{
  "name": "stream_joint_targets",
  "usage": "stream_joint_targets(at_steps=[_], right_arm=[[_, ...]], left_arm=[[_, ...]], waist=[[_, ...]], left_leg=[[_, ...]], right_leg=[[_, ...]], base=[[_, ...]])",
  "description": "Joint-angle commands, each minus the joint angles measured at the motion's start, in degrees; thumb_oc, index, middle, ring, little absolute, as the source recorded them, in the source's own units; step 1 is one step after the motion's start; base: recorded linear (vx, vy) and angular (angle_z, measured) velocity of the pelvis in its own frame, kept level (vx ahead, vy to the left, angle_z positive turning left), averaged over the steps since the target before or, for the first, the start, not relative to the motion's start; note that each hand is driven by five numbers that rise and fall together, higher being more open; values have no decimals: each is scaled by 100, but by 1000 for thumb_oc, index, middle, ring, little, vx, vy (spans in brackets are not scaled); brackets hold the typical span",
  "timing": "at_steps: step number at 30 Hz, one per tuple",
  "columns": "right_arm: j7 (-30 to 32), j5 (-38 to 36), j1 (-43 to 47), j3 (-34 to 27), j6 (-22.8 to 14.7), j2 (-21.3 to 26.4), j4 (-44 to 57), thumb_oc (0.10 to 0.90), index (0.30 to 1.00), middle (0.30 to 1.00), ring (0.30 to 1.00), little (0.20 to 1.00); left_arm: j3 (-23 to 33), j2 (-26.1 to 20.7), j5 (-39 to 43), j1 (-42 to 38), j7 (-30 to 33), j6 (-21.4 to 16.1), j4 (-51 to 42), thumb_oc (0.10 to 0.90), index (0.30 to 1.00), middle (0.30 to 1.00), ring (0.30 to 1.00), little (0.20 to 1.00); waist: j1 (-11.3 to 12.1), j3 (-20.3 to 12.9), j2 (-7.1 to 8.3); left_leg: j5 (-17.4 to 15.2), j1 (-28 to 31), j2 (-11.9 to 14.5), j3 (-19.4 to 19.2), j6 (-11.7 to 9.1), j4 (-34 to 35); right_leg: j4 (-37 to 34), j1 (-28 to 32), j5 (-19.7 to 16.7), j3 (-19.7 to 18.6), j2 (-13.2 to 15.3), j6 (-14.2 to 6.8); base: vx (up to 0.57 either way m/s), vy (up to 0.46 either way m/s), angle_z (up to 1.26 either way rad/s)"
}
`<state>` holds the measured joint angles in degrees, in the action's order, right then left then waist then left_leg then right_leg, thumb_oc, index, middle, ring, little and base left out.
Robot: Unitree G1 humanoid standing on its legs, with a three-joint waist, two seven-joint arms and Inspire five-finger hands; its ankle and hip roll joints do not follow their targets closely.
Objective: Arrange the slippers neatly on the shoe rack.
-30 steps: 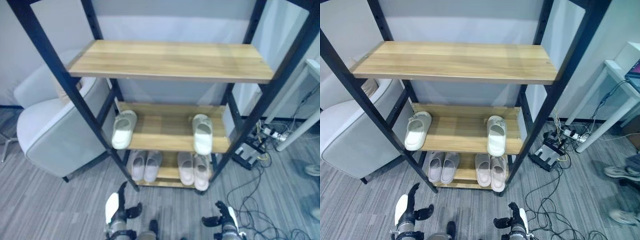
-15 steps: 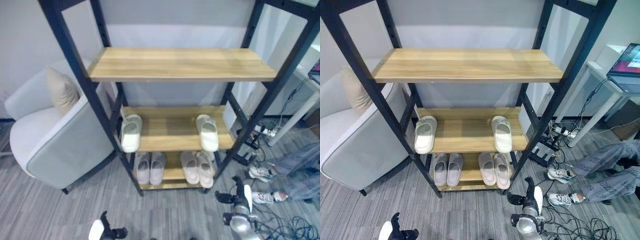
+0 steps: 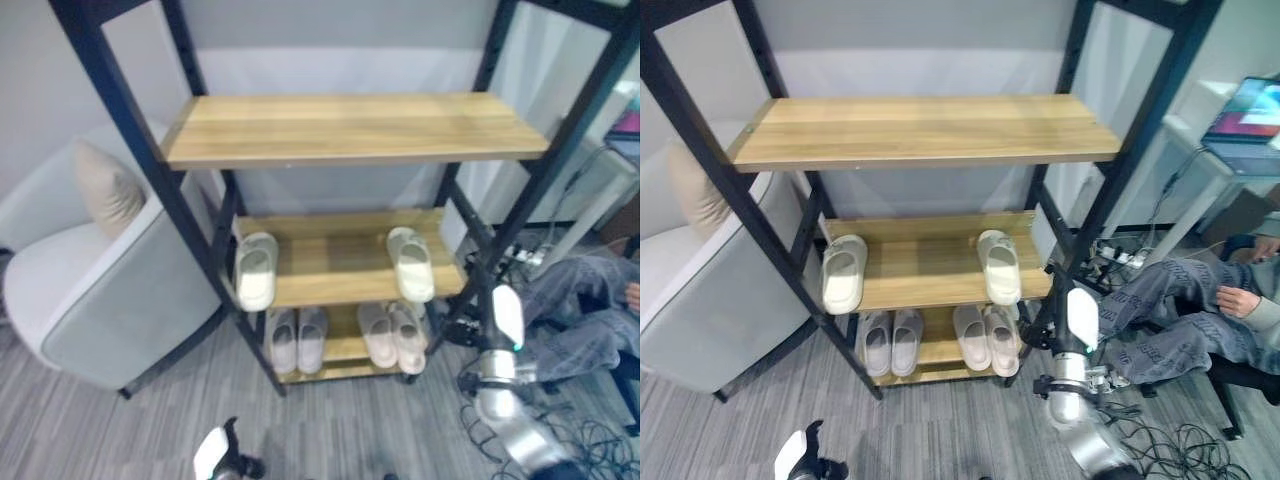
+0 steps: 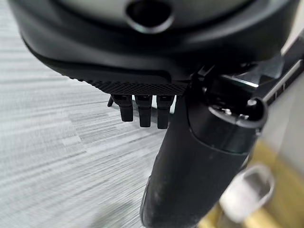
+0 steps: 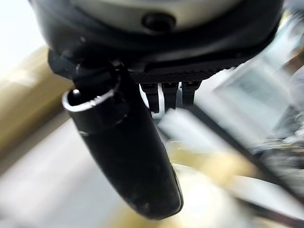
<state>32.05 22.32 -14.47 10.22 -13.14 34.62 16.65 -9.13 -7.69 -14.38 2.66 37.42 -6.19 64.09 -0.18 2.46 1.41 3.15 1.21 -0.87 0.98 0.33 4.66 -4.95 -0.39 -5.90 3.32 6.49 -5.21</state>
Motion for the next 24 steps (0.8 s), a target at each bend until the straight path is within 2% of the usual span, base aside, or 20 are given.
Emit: stream_joint_targets(at_steps=[1, 3, 5, 6, 10, 15, 16, 21, 24], right_arm=[[-1035, -356, -122, -569, -311, 565, 765, 800, 900, 900, 900, 900], [-1290, -545, -191, -744, -203, 577, 897, 800, 900, 900, 900, 900], [-1864, -888, 48, -779, 235, 668, 898, 800, 900, 900, 900, 900], [-2008, -1006, 108, -816, 324, 653, 870, 800, 900, 900, 900, 900], [-2131, -988, 572, -920, 615, 635, 564, 800, 900, 900, 900, 900], [-2193, -1191, 883, -955, 677, 599, 486, 800, 900, 900, 900, 900], [-2206, -1434, 1226, -926, 688, 651, 299, 800, 900, 900, 900, 900], [-2172, -1514, 1591, -786, 693, 755, -63, 800, 900, 900, 900, 900], [-2112, -1721, 2208, -562, 820, 970, -618, 800, 900, 900, 900, 900]], left_arm=[[78, -166, -39, -410, 131, 120, 742, 800, 900, 900, 900, 900], [72, -205, -68, -389, 136, 160, 696, 800, 900, 900, 900, 900], [44, -275, -131, -315, 73, 261, 627, 800, 900, 900, 900, 900], [46, -281, -130, -293, 41, 269, 615, 800, 900, 900, 900, 900], [3, -319, -147, -200, -35, 305, 574, 800, 900, 900, 900, 900], [-54, -334, -143, -122, -102, 346, 517, 800, 900, 900, 900, 900], [-120, -331, -109, 1, -149, 358, 425, 800, 900, 900, 900, 900], [-156, -339, -62, 93, -177, 339, 325, 800, 900, 900, 900, 900], [-292, -369, 36, 150, -229, 301, 168, 800, 900, 900, 900, 900]], waist=[[-257, -119, 91], [-248, -130, 108], [-170, -159, 181], [-137, -174, 206], [25, -191, 291], [107, -203, 330], [209, -211, 352], [279, -205, 372], [376, -163, 405]], left_leg=[[-494, 56, 73, -127, -192, 34], [-489, 37, 73, -121, -190, 34], [-474, -1, 59, -96, -186, 34], [-471, -4, 53, -90, -188, 34], [-447, -46, 45, -5, -179, 34], [-422, -109, 36, 34, -176, 34], [-462, -117, 40, 62, -181, 34], [-453, -164, 36, 106, -179, 34], [-420, -277, 35, 155, -181, 34]], right_leg=[[128, 234, 625, 29, -15, -310], [93, 230, 607, 38, -17, -314], [26, 255, 583, 88, -14, -315], [6, 269, 579, 105, -12, -317], [-5, 287, 576, 236, 8, -323], [-5, 243, 568, 277, 7, -328], [-5, 259, 625, 302, -4, -322], [-5, 229, 631, 334, -9, -317], [-5, 150, 625, 358, -11, -313]], base=[[-19, -13, -51], [-20, -8, -46], [15, 0, -27], [39, 11, -11], [37, 10, 16], [28, 3, 18], [61, 10, 10], [17, 5, 4], [7, 10, 8]])
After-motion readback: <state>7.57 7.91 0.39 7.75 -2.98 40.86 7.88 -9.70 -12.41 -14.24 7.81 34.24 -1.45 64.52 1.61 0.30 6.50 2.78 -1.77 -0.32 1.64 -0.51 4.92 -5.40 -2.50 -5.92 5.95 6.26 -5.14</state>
